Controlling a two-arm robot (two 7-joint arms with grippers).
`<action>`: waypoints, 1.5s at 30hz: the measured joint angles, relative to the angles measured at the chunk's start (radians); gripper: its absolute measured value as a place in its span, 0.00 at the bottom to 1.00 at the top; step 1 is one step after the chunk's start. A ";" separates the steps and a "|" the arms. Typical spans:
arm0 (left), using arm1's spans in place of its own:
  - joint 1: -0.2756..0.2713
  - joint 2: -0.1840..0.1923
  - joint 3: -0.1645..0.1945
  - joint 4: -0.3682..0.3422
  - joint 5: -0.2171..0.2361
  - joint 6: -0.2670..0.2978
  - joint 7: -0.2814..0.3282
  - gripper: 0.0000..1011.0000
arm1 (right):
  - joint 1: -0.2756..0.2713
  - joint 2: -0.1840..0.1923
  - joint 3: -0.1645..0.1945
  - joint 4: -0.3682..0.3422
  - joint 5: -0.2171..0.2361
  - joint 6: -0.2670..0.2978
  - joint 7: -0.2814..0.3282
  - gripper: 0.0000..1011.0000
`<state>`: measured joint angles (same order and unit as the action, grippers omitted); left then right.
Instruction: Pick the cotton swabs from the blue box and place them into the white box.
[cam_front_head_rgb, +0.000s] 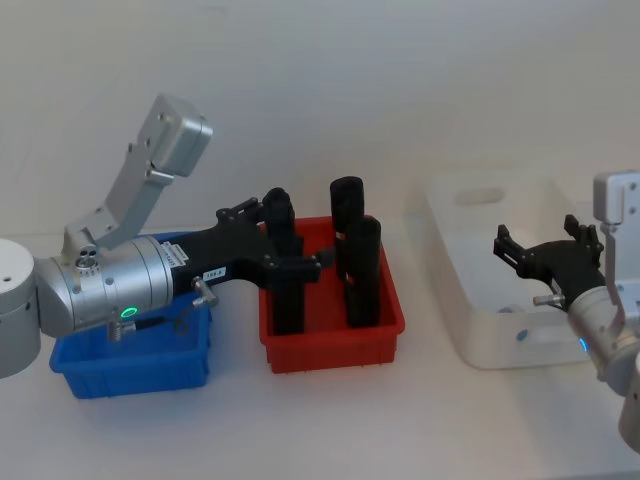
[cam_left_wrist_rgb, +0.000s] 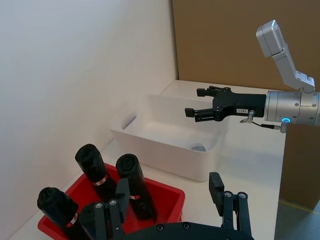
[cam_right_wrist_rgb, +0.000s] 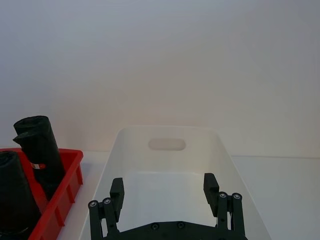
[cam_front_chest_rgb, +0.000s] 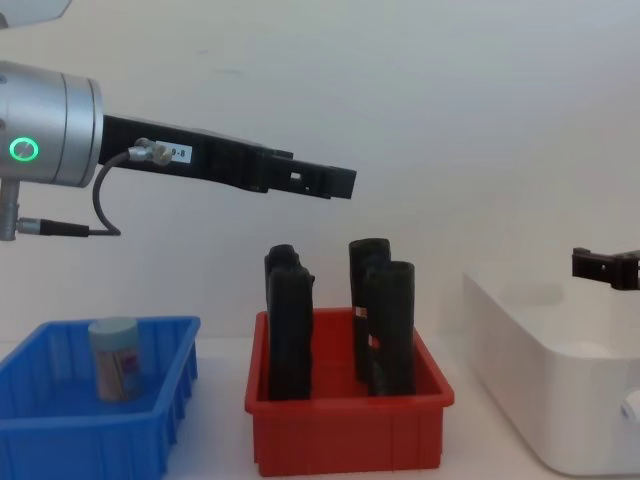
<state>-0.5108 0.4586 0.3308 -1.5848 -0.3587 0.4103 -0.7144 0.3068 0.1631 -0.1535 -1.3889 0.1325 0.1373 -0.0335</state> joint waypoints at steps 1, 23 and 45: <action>0.000 0.000 0.000 0.000 0.000 0.000 0.000 0.99 | -0.001 0.001 0.000 -0.002 0.000 0.000 0.000 0.99; 0.086 -0.024 0.039 -0.012 0.048 -0.124 0.219 0.99 | -0.161 0.088 -0.036 -0.190 0.077 -0.052 0.050 0.99; 0.197 -0.055 0.090 -0.030 0.114 -0.286 0.507 0.99 | -0.319 0.174 -0.073 -0.376 0.154 -0.103 0.099 0.99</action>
<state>-0.3139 0.4031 0.4203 -1.6152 -0.2446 0.1243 -0.2070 -0.0127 0.3368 -0.2262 -1.7644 0.2865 0.0341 0.0659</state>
